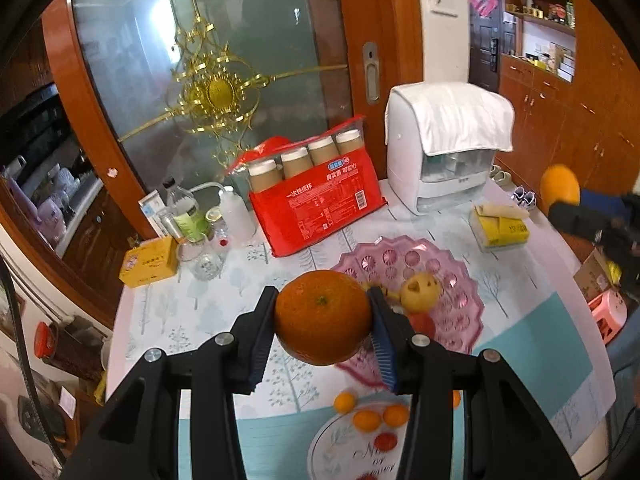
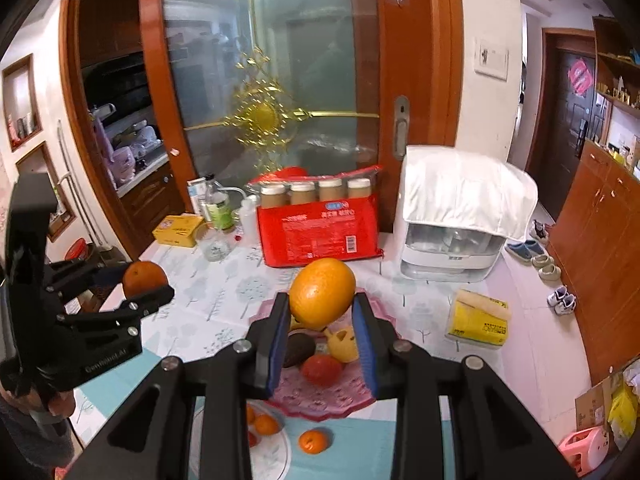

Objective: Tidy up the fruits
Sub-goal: 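Carry the orange and tangerine up over the pink bowl with both tools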

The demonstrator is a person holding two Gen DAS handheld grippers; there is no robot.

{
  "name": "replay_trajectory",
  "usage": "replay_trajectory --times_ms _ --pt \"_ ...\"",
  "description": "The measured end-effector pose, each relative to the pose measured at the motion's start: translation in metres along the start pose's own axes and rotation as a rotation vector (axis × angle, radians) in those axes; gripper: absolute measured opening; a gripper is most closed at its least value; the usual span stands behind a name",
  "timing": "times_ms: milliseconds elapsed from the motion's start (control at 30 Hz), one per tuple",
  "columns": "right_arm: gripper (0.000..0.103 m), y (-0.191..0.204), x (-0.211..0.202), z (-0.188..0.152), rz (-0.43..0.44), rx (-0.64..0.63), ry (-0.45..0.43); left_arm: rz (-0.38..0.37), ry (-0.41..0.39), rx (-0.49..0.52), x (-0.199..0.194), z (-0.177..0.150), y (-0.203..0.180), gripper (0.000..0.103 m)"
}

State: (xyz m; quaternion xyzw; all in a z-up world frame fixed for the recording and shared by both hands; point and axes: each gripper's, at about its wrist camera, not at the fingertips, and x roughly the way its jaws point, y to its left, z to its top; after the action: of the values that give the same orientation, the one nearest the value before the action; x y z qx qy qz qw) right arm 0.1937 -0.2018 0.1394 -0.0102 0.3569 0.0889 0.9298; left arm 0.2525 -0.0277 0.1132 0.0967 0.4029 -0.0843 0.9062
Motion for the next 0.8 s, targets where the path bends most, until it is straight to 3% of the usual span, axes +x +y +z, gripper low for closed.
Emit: replay_trajectory --times_ms 233,500,667,800 --pt "0.032 -0.025 0.087 -0.021 0.012 0.063 0.138 -0.088 0.136 -0.11 0.095 -0.003 -0.008 0.043" --pt "0.032 -0.043 0.176 -0.073 0.018 0.105 0.294 -0.165 0.272 -0.206 0.196 -0.041 -0.034 0.043" --pt "0.032 -0.048 0.211 -0.1 0.02 0.119 0.361 -0.165 0.343 -0.195 0.235 -0.06 -0.05 0.043" --pt "0.032 -0.051 0.226 -0.112 0.02 0.131 0.393 -0.167 0.355 -0.181 0.245 -0.068 -0.056 0.043"
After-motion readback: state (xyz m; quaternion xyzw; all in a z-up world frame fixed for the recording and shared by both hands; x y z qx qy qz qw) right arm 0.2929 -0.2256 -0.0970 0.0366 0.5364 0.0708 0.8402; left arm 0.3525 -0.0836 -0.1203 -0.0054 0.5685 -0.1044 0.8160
